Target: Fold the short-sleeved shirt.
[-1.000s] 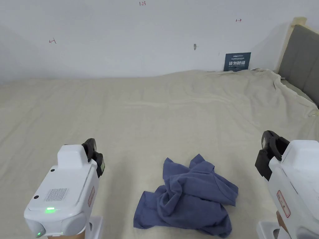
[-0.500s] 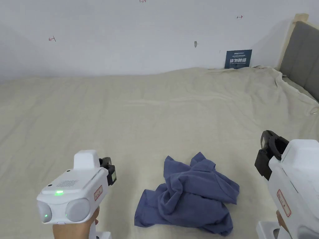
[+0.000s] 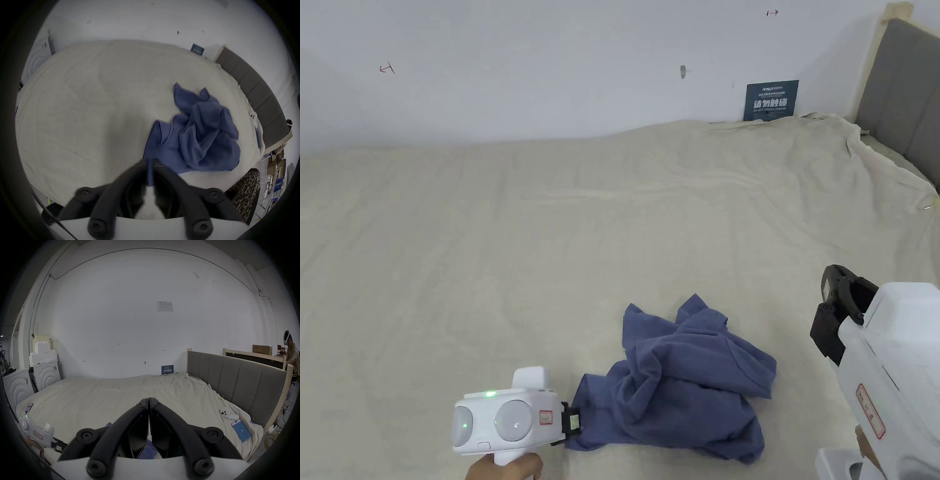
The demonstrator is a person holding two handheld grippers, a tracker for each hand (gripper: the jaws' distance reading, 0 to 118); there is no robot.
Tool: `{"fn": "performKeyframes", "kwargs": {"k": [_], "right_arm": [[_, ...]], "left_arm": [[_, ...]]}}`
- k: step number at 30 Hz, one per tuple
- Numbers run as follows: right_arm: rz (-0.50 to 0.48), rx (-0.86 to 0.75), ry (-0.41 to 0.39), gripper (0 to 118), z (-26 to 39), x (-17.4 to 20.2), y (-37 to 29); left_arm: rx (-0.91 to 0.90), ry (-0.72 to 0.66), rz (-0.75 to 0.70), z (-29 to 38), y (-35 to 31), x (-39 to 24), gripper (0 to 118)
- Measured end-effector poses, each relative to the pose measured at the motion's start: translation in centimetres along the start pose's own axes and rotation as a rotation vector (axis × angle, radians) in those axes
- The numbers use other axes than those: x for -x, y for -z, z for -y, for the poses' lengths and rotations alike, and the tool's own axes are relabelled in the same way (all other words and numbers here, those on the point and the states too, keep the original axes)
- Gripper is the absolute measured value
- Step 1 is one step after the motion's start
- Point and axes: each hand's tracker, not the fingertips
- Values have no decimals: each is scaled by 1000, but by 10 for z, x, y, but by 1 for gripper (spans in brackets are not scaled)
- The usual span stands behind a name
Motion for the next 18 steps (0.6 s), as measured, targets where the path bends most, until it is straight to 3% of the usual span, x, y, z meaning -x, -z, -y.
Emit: {"fn": "performKeyframes", "kwargs": {"k": [1, 3, 7, 8, 12, 15, 18], "right_arm": [[1, 3, 1, 0, 1, 0, 0], [1, 7, 7, 0, 3, -2, 2], [2, 21, 17, 0, 4, -1, -3], [2, 24, 18, 0, 5, -1, -2], [1, 31, 23, 0, 7, -1, -2], [2, 35, 25, 0, 8, -2, -1], [2, 41, 22, 0, 8, -3, 0]], "left_arm": [[16, 0, -4, 1, 5, -1, 60], [38, 9, -13, 4, 12, -4, 89], [60, 22, -19, 5, 22, -10, 88], [73, 18, -26, 4, 25, -10, 84], [110, 42, -30, 6, 37, -16, 28], [105, 76, -33, 11, 39, -21, 4], [107, 82, -7, 11, 37, -25, 0]]}}
